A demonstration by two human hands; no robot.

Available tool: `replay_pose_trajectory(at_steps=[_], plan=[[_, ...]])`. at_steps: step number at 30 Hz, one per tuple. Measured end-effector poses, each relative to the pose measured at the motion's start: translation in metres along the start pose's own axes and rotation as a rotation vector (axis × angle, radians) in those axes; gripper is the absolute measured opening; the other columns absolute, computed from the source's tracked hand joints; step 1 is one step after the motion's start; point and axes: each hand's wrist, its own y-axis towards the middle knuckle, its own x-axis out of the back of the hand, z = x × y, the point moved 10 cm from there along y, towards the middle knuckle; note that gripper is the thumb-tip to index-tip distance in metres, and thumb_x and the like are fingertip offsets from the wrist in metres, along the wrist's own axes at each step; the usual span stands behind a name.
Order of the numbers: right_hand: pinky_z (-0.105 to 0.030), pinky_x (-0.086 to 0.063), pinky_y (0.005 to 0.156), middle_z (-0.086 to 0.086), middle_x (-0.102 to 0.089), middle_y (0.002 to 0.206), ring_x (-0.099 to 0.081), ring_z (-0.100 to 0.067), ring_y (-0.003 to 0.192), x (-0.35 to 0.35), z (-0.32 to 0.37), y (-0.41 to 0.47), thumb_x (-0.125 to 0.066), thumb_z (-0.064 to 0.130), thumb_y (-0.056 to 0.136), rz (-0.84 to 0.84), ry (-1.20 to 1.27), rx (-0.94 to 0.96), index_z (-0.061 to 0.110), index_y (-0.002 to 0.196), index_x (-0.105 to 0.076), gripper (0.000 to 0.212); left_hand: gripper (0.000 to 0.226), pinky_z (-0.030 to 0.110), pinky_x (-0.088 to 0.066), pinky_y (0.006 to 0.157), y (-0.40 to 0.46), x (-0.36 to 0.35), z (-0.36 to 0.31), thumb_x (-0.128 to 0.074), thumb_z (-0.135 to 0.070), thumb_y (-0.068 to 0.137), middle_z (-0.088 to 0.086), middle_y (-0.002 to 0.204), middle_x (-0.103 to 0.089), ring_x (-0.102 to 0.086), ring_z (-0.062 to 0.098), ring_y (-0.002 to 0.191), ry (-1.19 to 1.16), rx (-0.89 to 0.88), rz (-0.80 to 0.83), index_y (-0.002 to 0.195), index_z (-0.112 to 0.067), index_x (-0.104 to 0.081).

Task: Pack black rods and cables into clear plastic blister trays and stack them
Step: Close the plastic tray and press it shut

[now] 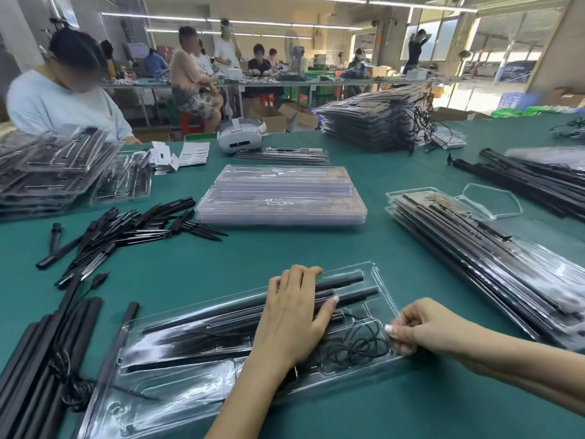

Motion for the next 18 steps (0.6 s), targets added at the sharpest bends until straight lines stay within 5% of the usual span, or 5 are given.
replay_pose_trajectory(at_steps=[12, 18], plan=[[-0.012, -0.039, 0.047, -0.013, -0.066, 0.061, -0.055, -0.011, 0.045, 0.003, 0.006, -0.005, -0.067, 0.005, 0.087, 0.0, 0.084, -0.048, 0.004, 0.063, -0.063, 0.024, 0.048, 0.027, -0.022, 0.102, 0.001, -0.006, 0.002, -0.033, -0.051, 0.097, -0.007, 0.124, -0.04, -0.037, 0.012, 0.115, 0.021, 0.013, 0.028, 0.135, -0.023, -0.037], [-0.014, -0.035, 0.05, -0.007, -0.072, 0.07, -0.058, -0.008, 0.056, 0.001, 0.014, -0.012, -0.064, 0.042, 0.084, 0.176, 0.088, -0.053, 0.01, 0.078, -0.069, 0.033, 0.049, 0.027, -0.022, 0.101, 0.002, -0.004, 0.002, -0.031, -0.052, 0.096, -0.008, 0.124, -0.04, -0.036, 0.011, 0.113, 0.033, 0.01, 0.016, 0.135, -0.023, -0.036]])
